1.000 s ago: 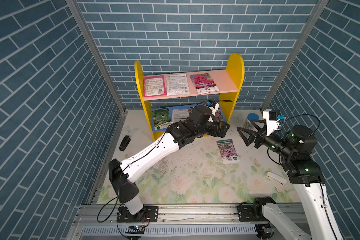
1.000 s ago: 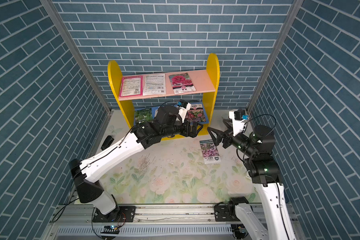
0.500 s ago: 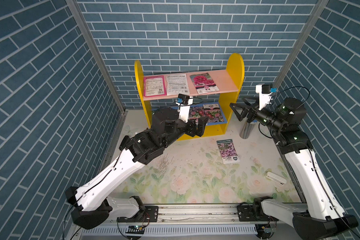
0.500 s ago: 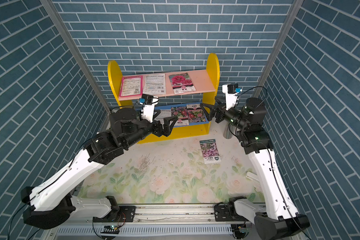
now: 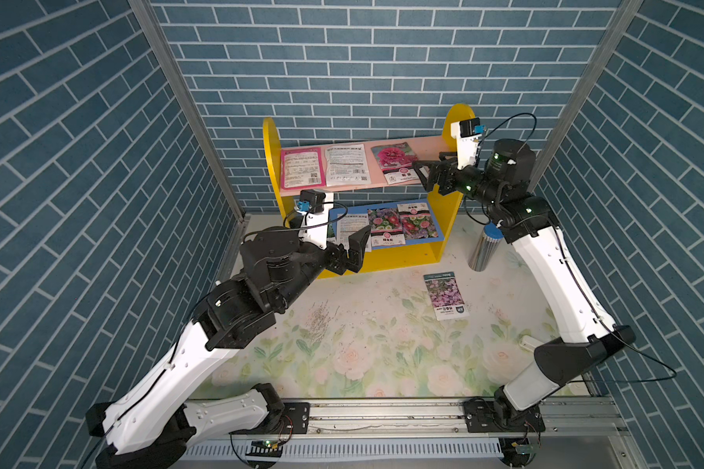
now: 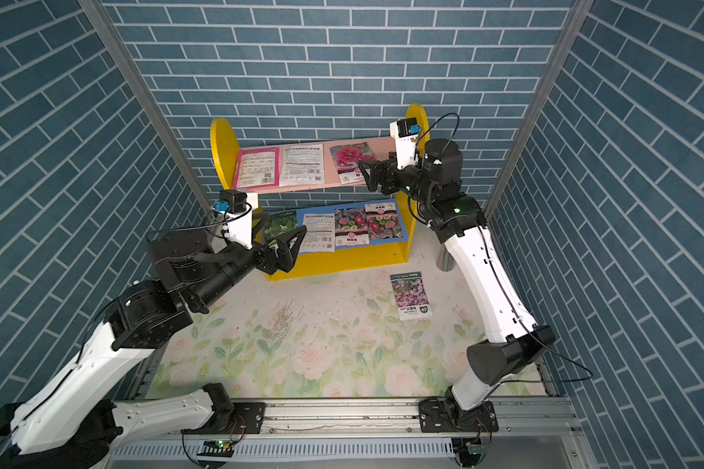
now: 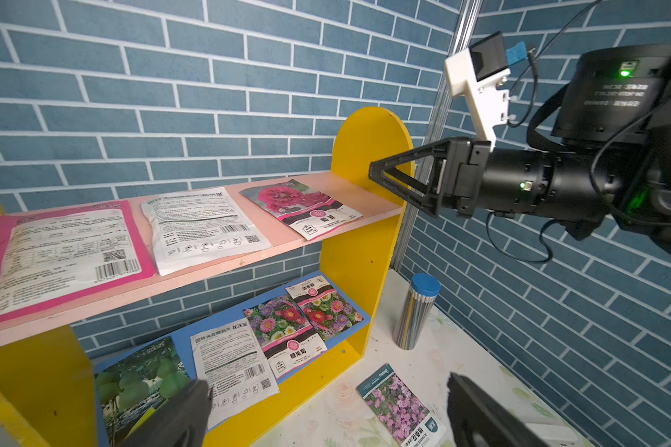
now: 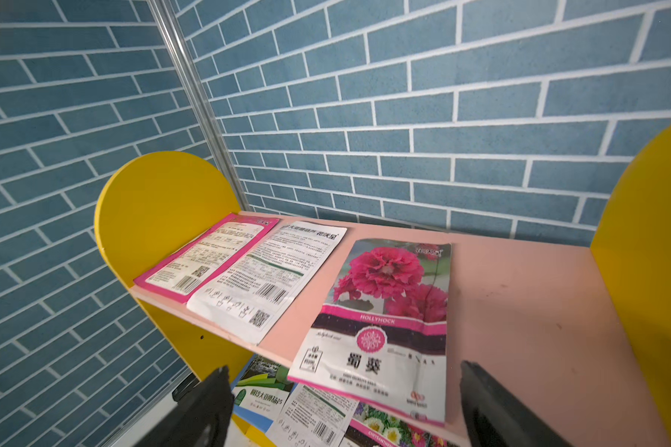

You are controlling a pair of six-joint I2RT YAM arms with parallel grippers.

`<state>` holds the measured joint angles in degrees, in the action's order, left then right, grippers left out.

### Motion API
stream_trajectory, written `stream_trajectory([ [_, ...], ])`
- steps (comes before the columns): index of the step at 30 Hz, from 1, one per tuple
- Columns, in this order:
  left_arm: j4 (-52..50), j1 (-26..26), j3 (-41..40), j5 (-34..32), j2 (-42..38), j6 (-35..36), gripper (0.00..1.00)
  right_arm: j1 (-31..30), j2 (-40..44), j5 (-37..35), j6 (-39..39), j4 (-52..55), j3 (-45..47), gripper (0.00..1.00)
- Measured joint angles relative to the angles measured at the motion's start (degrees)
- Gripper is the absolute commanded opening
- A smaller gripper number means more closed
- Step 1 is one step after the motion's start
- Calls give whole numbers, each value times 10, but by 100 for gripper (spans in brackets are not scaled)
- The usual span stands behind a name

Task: Take the seed bag off the shelf
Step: Pick up the seed packet from the shelf.

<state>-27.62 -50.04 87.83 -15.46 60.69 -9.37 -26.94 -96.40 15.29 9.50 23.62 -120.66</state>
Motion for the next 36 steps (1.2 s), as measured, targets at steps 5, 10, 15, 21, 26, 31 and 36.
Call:
stream_trajectory([
  [5, -5, 1, -12, -4, -4, 2, 100, -24, -84, -49, -14, 57, -126, 91],
  [10, -12, 2, -26, -4, 1, 1, 100, -41, -130, -81, -23, 84, -174, 90],
  [15, -12, 2, -34, -3, 0, -3, 100, -52, -153, -109, -29, 89, -175, 89],
  [21, -8, 2, -61, -3, -8, -10, 100, -57, -173, -132, -40, 90, -175, 88],
  [26, 0, 2, -72, 1, -8, -16, 100, -57, -181, -144, -45, 90, -175, 87],
  [31, 14, 2, -76, 4, -10, -29, 100, -57, -187, -151, -54, 90, -175, 86],
  [36, 29, 2, -88, 12, -11, -54, 100, -57, -189, -151, -56, 90, -175, 85],
])
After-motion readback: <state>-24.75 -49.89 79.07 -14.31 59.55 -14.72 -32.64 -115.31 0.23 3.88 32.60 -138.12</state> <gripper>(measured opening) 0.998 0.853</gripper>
